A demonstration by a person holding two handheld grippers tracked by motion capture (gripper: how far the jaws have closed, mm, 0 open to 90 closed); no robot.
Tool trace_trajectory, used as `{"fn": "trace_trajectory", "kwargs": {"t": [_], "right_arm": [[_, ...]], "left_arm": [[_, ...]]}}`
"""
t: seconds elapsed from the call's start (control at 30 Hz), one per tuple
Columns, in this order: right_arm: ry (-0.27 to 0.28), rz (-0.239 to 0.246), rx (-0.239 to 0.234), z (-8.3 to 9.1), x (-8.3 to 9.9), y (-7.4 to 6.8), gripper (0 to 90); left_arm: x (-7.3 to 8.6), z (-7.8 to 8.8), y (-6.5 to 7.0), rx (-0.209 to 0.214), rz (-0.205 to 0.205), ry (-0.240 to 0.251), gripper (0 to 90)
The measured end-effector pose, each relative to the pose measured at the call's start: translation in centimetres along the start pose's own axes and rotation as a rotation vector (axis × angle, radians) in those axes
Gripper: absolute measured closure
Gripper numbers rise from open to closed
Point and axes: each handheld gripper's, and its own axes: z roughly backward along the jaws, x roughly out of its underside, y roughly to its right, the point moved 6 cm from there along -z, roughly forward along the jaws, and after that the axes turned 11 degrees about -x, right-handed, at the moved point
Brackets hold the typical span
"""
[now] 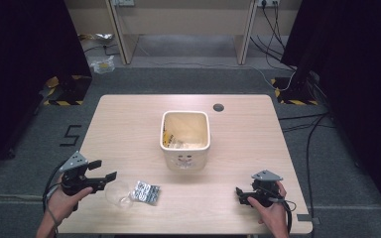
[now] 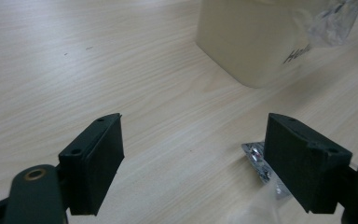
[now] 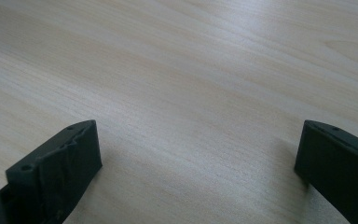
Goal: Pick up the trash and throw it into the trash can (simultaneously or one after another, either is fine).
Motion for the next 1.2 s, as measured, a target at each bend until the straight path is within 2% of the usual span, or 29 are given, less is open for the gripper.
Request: {"fn": "trace_trajectory", "kwargs": {"t": [0.5, 0.8, 0.93, 0.97, 1.0, 1.07, 1.17, 1.2], "right_arm": [[0.000, 0.001, -0.002, 0.0, 0.0, 0.0, 0.2], [0.001, 0.004, -0.003, 0.0, 0.0, 0.0, 0.2], [0.001, 0.004, -0.003, 0.0, 0.0, 0.0, 0.2], [0.001, 0.004, -0.003, 0.0, 0.0, 0.0, 0.2], [0.001, 0.004, -0.003, 0.0, 0.0, 0.0, 0.2], [0.001, 0.004, -0.003, 0.0, 0.0, 0.0, 0.2], [0.001, 0.003, -0.004, 0.0, 0.0, 0.0, 0.2], [0.001, 0.003, -0.004, 0.0, 0.0, 0.0, 0.2]], "left_arm": [[1.0, 0.8, 1.9, 0.028, -0.039, -0.024, 22.9], [1.7, 0.4, 2.7, 0.057, -0.074, -0.049, 30.3], [1.9, 0.1, 2.9, 0.075, -0.088, -0.066, 43.4], [2.1, 0.1, 3.0, 0.084, -0.092, -0.068, 43.4], [2.3, 0.0, 3.1, 0.103, -0.089, -0.078, 48.3], [2.4, 0.0, 3.1, 0.107, -0.096, -0.083, 51.5], [2.5, 0.1, 3.2, 0.107, -0.115, -0.089, 65.2], [2.5, 0.1, 3.4, 0.098, -0.137, -0.084, 68.8]]}}
